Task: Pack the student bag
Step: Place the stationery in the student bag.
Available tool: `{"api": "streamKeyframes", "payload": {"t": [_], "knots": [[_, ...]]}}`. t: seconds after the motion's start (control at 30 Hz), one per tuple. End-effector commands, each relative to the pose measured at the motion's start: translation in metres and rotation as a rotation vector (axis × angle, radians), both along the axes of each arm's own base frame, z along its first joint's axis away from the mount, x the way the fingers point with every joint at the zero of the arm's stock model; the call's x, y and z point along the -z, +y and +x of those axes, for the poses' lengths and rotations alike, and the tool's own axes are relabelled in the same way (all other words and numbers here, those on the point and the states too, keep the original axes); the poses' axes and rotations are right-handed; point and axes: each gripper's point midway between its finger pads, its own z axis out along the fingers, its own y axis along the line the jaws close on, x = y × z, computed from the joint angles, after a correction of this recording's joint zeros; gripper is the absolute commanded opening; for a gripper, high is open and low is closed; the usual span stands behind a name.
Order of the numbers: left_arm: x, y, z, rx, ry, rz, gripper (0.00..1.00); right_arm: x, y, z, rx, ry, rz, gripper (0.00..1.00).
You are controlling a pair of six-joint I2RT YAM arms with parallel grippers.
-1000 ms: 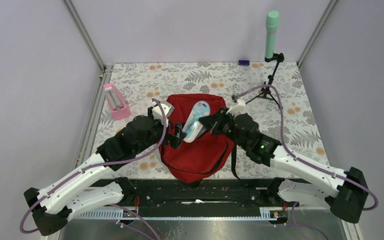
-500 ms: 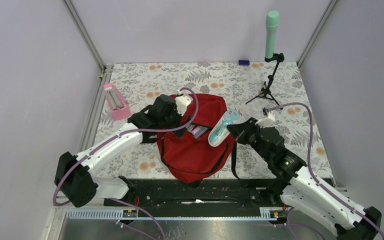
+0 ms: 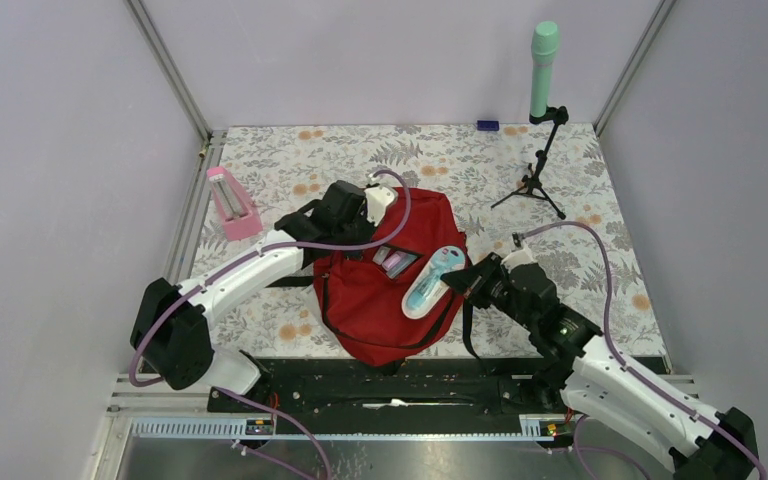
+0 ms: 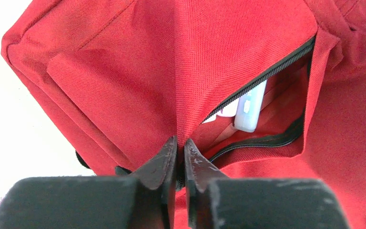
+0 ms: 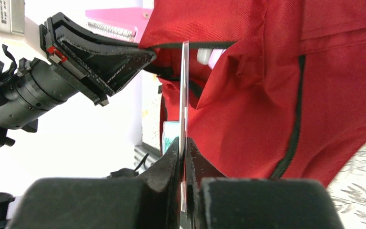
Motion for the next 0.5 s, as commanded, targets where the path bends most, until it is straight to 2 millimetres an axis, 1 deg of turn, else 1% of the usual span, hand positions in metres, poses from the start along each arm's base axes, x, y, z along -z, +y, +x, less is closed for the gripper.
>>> {"api": "streamKeyframes", "payload": {"t": [0.0, 0.07, 0.2, 0.33, 0.47], "knots": [[-0.035, -0.008, 0.009, -0.029, -0.074, -0.085, 0.04, -0.017, 0.027, -0.006, -0.085, 0.042, 0.156, 0.00], [-0.040, -0.005, 0.010, -0.055, -0.087, -0.083, 0.00, -0.018, 0.033, -0.006, -0.092, 0.057, 0.193, 0.00], [-0.051, -0.005, 0.009, -0.088, -0.077, -0.113, 0.00, -0.030, 0.048, -0.009, -0.119, 0.055, 0.203, 0.00], [-0.062, -0.009, 0.003, -0.094, -0.063, -0.161, 0.00, -0.042, 0.073, -0.019, -0.172, 0.042, 0.212, 0.00], [-0.072, -0.009, -0.002, -0.100, -0.065, -0.202, 0.00, -0.044, 0.095, -0.016, -0.179, 0.051, 0.242, 0.00]]}}
